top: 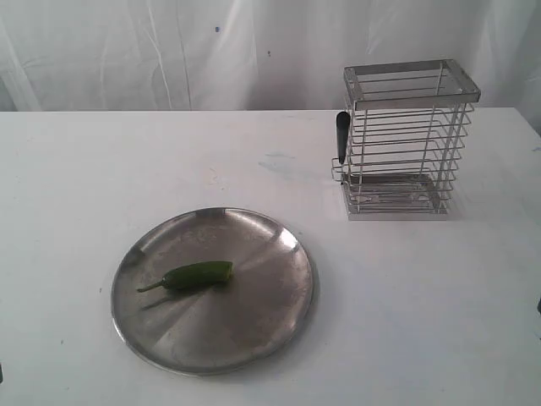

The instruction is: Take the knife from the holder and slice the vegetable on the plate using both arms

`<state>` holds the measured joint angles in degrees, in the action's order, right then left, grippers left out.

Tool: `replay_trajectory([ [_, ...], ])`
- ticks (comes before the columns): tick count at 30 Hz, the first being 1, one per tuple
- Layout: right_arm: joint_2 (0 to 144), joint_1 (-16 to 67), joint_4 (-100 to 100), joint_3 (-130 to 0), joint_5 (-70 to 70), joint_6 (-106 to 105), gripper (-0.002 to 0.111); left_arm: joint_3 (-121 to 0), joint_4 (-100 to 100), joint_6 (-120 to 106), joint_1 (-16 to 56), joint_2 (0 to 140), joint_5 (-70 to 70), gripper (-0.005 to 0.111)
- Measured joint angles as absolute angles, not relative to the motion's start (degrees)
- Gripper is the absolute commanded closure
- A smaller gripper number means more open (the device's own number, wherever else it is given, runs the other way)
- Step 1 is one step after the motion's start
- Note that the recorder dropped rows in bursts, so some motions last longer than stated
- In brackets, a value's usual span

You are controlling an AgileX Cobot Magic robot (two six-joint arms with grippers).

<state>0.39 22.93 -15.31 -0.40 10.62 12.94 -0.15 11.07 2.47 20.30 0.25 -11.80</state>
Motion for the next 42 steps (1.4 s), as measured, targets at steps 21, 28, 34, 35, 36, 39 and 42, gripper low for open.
replay_trajectory([
  [21,0.3,22.9,-14.3,-0.4,-12.3,40.1,0.108,-0.2,11.1,2.5,20.3,0.2,-11.8,0.107],
  [28,0.3,22.9,-21.3,-0.4,-23.8,55.0,0.108,-0.2,11.1,2.5,20.3,0.2,-11.8,0.107],
  [34,9.0,22.9,-50.7,-13.1,-18.9,70.6,0.108,-0.2,11.1,2.5,20.3,0.2,-11.8,0.107],
  [35,11.5,22.9,-56.1,-15.5,-16.7,74.1,0.108,-0.2,11.1,2.5,20.3,0.2,-11.8,0.107],
  [36,15.6,22.9,-64.5,-19.1,-14.0,79.8,0.108,-0.2,11.1,2.5,20.3,0.2,-11.8,0.107],
  [39,26.9,22.9,-85.2,-27.5,-13.1,96.1,0.101,-0.2,11.1,2.5,20.3,0.2,-11.8,0.107],
  [42,38.7,22.9,-95.2,-34.8,-17.1,104.7,0.088,-0.2,11.1,2.5,20.3,0.2,-11.8,0.107],
])
